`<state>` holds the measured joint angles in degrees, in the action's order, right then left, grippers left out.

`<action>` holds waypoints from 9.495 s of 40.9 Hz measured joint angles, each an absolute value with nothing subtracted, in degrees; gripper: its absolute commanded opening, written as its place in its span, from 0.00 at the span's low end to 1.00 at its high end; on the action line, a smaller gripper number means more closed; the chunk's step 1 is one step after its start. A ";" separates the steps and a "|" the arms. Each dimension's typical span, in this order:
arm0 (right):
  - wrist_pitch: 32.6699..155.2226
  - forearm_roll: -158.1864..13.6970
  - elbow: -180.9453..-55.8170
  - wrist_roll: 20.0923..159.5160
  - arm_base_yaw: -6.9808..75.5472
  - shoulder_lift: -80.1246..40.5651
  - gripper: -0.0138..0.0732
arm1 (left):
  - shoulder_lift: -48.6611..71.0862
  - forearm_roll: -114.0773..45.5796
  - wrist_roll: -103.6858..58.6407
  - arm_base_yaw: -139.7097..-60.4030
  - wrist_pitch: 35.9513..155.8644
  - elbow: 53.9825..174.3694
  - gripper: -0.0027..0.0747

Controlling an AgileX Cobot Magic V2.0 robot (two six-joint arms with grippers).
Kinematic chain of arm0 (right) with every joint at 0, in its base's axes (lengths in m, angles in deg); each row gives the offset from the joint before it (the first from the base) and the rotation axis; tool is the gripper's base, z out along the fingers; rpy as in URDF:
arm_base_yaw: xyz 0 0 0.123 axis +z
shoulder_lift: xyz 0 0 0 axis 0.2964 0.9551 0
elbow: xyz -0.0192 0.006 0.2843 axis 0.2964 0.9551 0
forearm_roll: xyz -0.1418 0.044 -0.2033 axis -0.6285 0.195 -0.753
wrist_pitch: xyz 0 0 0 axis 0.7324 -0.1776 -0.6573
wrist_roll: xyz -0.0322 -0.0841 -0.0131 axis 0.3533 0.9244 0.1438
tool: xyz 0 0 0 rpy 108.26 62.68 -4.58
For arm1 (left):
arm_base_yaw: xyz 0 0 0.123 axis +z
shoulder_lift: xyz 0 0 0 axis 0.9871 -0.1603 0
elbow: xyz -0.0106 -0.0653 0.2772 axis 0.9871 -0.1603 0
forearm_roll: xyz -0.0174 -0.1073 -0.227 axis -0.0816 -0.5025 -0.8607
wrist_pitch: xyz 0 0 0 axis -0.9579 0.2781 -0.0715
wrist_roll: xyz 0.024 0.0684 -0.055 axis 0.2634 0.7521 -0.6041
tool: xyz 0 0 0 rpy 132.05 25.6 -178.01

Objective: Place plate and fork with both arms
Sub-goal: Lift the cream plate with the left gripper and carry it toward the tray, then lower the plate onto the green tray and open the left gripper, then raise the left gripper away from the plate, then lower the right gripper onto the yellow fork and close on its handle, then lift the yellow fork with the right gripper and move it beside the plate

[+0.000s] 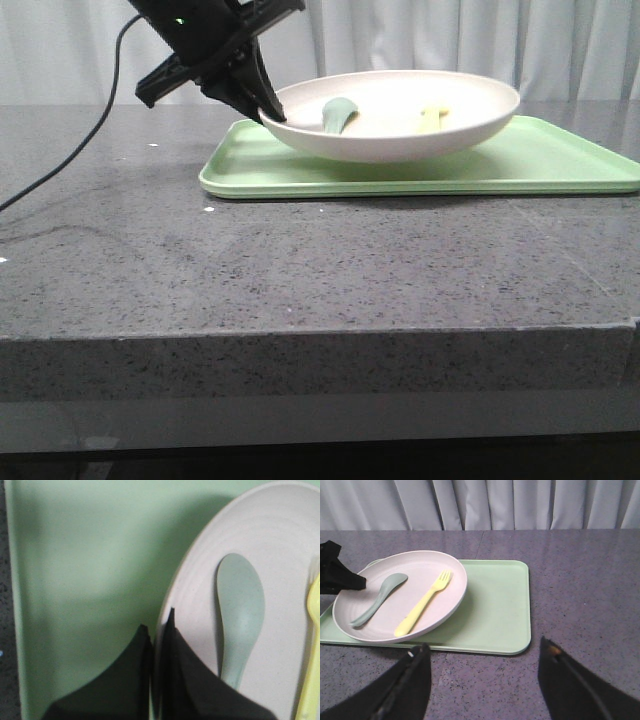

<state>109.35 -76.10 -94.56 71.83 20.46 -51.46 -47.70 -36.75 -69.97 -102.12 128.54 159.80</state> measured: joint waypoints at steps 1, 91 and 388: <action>109.35 -76.10 -94.56 71.83 20.46 -51.46 0.72 | -47.82 -36.27 -70.40 -102.36 128.03 159.80 0.01; 109.47 -76.10 -94.56 71.83 20.46 -51.46 0.72 | -51.48 -36.48 -73.84 -105.37 121.49 160.12 0.28; 143.84 -81.67 -155.62 61.88 20.57 29.36 0.03 | 57.09 -4.57 -71.16 -105.00 101.68 77.49 0.01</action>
<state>143.84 -81.67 -155.62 61.88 20.57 29.36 57.09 -4.57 -71.16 -105.00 101.68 77.49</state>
